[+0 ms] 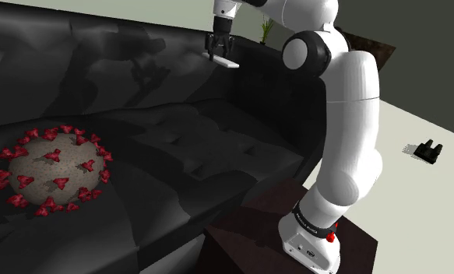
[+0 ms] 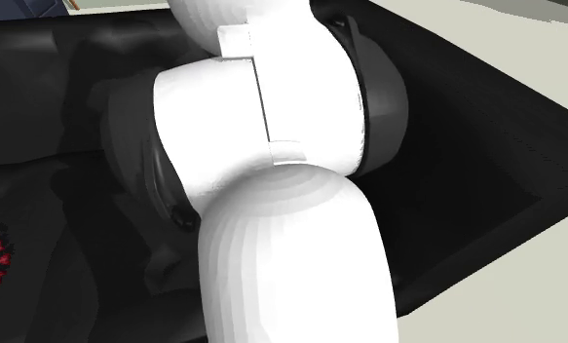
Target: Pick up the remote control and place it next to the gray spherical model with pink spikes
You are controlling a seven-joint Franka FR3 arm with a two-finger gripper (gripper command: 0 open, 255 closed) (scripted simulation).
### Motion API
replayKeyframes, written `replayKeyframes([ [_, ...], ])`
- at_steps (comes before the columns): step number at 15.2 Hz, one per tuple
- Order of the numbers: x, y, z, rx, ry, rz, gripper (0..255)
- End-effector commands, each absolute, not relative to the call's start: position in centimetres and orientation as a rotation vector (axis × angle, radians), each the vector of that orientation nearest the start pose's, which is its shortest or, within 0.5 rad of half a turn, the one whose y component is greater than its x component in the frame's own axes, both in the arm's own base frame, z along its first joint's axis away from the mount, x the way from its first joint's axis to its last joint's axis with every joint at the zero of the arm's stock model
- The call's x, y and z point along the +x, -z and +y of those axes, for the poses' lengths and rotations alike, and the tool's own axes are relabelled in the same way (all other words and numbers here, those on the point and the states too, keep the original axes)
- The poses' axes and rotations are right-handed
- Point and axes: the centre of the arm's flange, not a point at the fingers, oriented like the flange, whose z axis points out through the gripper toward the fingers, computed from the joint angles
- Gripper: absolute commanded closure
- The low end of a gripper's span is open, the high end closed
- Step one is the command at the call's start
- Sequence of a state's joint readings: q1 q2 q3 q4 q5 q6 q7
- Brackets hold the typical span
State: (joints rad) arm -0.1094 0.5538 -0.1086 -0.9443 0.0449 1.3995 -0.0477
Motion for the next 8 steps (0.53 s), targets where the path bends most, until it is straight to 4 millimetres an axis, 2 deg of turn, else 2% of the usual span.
replayKeyframes([
  [1,67.9,-56.6,-12.0,-3.129,-0.153,0.237,255],
  [5,67.9,-58.4,-12.0,-3.129,-0.153,0.237,255],
  [8,65.9,-58.4,-8.5,-3.129,-0.153,0.237,255],
])
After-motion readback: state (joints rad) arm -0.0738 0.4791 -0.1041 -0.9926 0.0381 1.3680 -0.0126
